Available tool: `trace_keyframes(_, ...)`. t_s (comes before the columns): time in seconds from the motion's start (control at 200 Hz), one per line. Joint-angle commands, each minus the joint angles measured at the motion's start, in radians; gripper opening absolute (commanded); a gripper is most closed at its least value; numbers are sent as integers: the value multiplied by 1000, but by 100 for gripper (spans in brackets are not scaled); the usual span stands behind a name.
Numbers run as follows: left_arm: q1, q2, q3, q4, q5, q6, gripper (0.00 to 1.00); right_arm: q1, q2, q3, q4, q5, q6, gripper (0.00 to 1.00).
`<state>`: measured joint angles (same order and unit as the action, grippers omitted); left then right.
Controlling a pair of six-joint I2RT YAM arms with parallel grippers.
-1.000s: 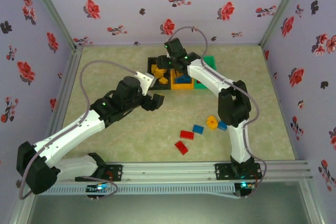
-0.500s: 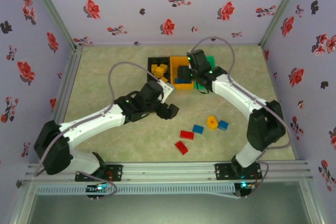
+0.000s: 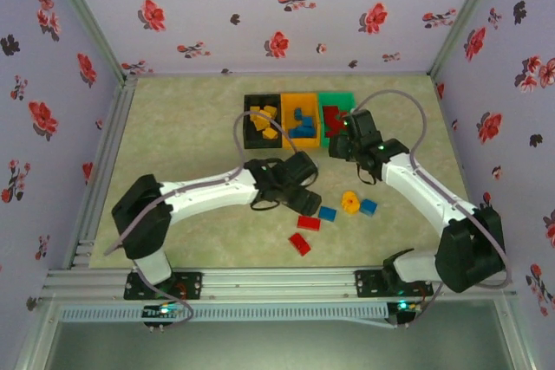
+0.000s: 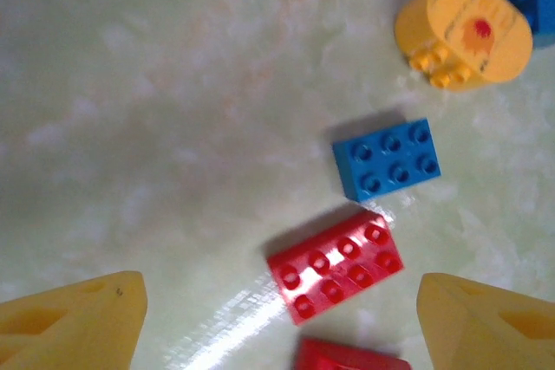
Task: Sort the legos into containers by color
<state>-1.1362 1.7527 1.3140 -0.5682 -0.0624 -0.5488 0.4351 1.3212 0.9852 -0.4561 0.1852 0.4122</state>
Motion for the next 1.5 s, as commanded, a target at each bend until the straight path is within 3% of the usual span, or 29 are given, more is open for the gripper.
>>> trace_keyframes(0.0,-47,67,55,-105,-64,-193,86,-2,-27,-7,-3,22,36,68)
trace_keyframes(0.595,-89,224,125,-85,60,-213,89,-40,-90,-64,-19,39,30,73)
trace_keyframes(0.94,-91,288,182,-140,33,-219,89,-49,-96,-68,-19,34,22,74)
trace_keyframes(1.49,-72,346,213,-207,-7,-186,68,-73,-138,-92,-26,37,14,74)
